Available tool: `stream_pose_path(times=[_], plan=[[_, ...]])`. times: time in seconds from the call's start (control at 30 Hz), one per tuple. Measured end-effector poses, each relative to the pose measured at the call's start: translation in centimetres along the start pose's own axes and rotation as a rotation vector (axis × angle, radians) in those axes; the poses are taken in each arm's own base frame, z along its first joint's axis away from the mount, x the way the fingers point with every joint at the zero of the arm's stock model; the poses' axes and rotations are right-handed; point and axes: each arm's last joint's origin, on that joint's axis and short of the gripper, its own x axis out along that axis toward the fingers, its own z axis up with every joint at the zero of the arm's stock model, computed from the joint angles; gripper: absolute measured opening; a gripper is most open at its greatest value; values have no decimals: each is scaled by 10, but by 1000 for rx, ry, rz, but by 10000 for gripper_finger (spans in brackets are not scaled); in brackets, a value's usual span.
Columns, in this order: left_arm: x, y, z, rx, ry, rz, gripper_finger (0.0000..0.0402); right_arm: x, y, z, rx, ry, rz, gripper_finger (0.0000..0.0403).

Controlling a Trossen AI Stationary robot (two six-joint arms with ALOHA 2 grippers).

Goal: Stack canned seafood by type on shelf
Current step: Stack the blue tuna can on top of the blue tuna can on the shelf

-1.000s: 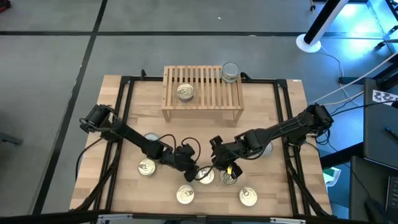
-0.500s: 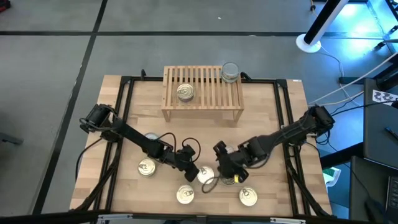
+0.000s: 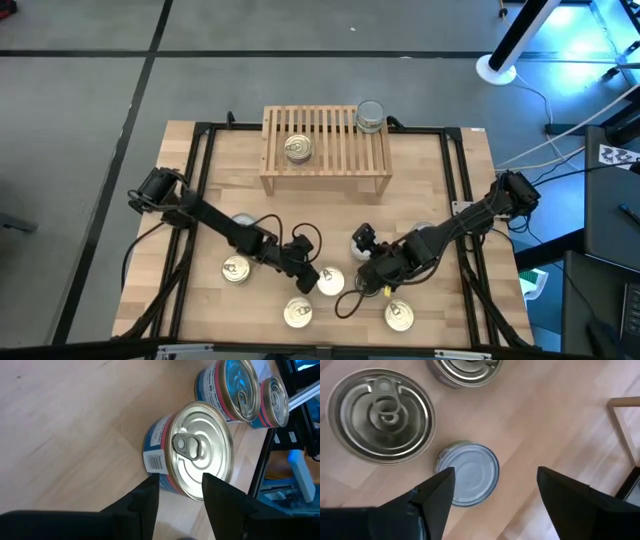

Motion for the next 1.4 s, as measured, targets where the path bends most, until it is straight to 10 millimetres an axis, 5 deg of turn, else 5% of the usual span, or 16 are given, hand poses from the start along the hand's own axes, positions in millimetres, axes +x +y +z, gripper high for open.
stream_pose_path(times=[0.57, 1.03, 1.4], plan=[[4, 2, -3, -15, 27, 0, 143, 0, -1, 6, 71, -67, 7, 282], [5, 0, -2, -18, 20, -21, 143, -18, 34, 20, 37, -95, -156, 282], [5, 1, -3, -45, 21, -16, 143, 16, 51, 0, 5, -26, -202, 282]])
